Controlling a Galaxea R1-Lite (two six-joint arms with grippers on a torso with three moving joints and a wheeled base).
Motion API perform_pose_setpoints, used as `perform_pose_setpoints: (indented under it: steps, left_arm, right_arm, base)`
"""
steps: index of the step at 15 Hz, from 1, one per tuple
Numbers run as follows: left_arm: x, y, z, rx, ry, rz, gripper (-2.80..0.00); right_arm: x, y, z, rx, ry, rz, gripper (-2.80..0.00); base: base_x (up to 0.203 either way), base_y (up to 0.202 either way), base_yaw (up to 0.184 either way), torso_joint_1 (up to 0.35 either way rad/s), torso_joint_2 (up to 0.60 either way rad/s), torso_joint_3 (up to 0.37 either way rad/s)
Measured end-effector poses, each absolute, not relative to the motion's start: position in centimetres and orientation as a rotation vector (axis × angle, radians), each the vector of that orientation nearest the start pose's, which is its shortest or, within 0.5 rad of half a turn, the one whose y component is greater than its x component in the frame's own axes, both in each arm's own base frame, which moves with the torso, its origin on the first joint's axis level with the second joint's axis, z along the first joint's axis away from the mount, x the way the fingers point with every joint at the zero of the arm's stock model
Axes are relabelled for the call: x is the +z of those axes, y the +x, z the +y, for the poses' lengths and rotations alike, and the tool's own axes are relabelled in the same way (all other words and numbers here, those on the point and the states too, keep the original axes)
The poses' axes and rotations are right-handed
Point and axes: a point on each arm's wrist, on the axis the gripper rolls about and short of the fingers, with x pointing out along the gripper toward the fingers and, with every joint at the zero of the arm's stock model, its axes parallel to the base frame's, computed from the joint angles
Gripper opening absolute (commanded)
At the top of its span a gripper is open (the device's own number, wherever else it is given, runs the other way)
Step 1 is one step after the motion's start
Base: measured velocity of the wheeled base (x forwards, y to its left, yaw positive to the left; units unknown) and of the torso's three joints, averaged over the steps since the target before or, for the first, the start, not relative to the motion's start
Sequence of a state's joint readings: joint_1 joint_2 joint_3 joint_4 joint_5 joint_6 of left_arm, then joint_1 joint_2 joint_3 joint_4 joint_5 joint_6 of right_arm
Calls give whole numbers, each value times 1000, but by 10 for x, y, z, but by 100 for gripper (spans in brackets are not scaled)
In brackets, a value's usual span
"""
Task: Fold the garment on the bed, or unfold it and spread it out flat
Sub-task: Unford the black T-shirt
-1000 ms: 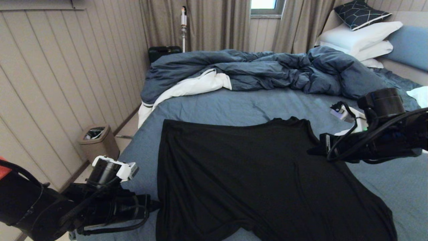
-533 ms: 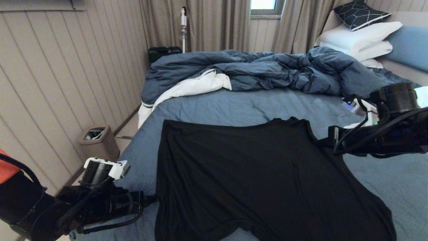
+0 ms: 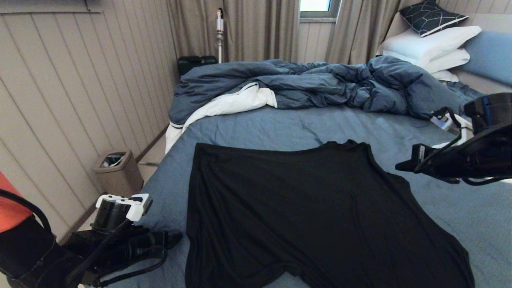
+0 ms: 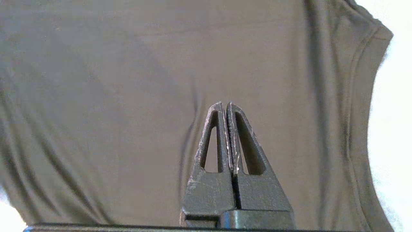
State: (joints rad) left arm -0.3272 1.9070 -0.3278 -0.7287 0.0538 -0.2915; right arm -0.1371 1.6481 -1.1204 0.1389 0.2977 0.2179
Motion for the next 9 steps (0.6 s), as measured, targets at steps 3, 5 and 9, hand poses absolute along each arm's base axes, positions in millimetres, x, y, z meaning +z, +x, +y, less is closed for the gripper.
perform_pose_setpoints:
  steps: [3, 5, 9]
  left_arm:
    - [35, 216, -91, -189, -107, 875, 0]
    - [38, 207, -102, -225, -117, 893, 0]
    - [50, 198, -125, -282, -168, 929, 0]
  right_arm:
    - [206, 293, -45, 46, 373, 683, -280]
    - [202, 296, -52, 26, 380, 690, -280]
    - [201, 305, -56, 28, 372, 676, -280]
  base:
    - [0, 0, 0, 0, 0, 0]
    - [0, 0, 0, 0, 0, 0]
    - [0, 0, 0, 0, 0, 0]
